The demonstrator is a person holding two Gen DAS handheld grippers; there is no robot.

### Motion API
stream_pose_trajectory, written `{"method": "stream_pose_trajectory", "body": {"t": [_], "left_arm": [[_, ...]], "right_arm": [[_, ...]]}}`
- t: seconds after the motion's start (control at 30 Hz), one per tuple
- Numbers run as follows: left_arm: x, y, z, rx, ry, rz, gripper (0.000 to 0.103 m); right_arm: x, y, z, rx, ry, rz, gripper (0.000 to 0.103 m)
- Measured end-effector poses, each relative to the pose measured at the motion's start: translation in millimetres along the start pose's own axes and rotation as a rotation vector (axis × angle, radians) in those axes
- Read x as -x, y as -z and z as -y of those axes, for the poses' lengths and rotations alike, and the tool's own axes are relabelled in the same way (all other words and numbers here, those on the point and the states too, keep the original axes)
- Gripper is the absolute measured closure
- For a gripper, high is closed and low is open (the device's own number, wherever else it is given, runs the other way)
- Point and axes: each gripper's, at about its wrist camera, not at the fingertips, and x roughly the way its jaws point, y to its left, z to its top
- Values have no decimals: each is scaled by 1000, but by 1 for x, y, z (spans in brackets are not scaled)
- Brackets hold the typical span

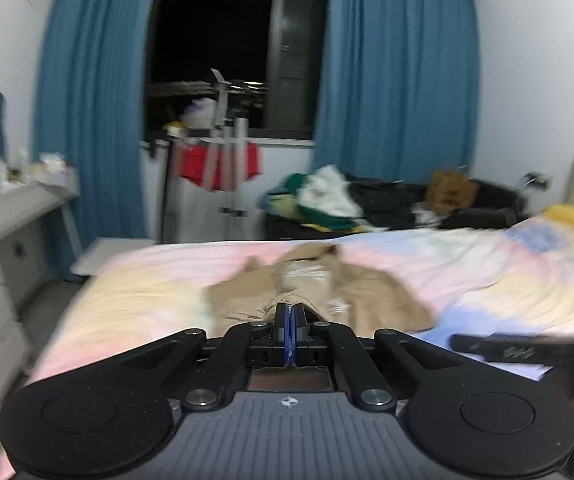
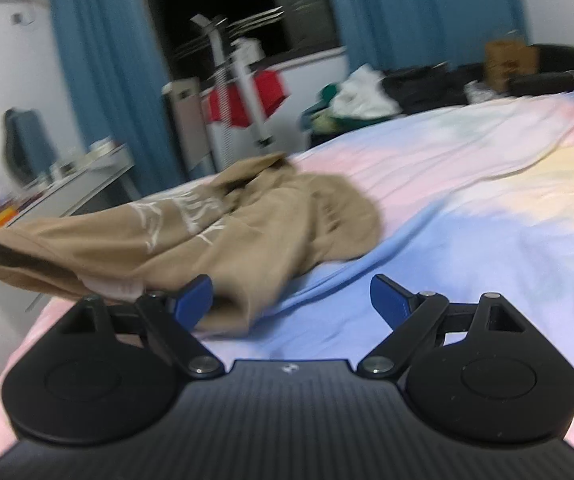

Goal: Fold clothes
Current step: 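Reach the left and right grippers to the tan T-shirt and close on its edge, then lift the tan T-shirt high with both grippers to shake it out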

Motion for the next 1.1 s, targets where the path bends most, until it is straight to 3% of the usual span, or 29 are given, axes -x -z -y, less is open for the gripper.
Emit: {"method": "stream_pose_trajectory", "body": {"t": [0.1, 0.2, 0.3, 0.43, 0.5, 0.6, 0.67, 0.8, 0.97, 1.03, 1.1], "left_arm": [[-5, 15, -19, 94, -12, -55, 102], [-11, 16, -27, 102, -30, -72, 102], [-10, 18, -35, 124, -30, -61, 102], [-18, 29, -35, 121, -47, -103, 102], [-25, 34, -34, 111, -56, -138, 102], [-41, 39, -28, 93, -75, -181, 101], [-51, 43, -25, 74, -92, -209, 101], [-63, 53, -16, 18, -120, -254, 95], [-72, 67, -1, -73, -151, -292, 77], [-77, 72, 3, -96, -166, -305, 68], [-86, 80, 9, -127, -183, -332, 68]], "right_arm": [[-16, 10, -14, 57, -15, -66, 22], [-33, 21, -27, 97, -45, -134, 28], [-51, 26, -39, 160, -27, -129, 33], [-74, 29, -46, 203, 13, -117, 42], [-90, 33, -44, 197, 45, -153, 64], [-93, 32, -34, 148, 41, -154, 85], [-85, 29, -33, 130, 48, -120, 92], [-61, 19, -32, 92, 56, -22, 96], [-23, 9, -30, 43, 58, 100, 96], [-14, 9, -29, 41, 59, 120, 96], [-7, 10, -29, 43, 62, 129, 96]]}}
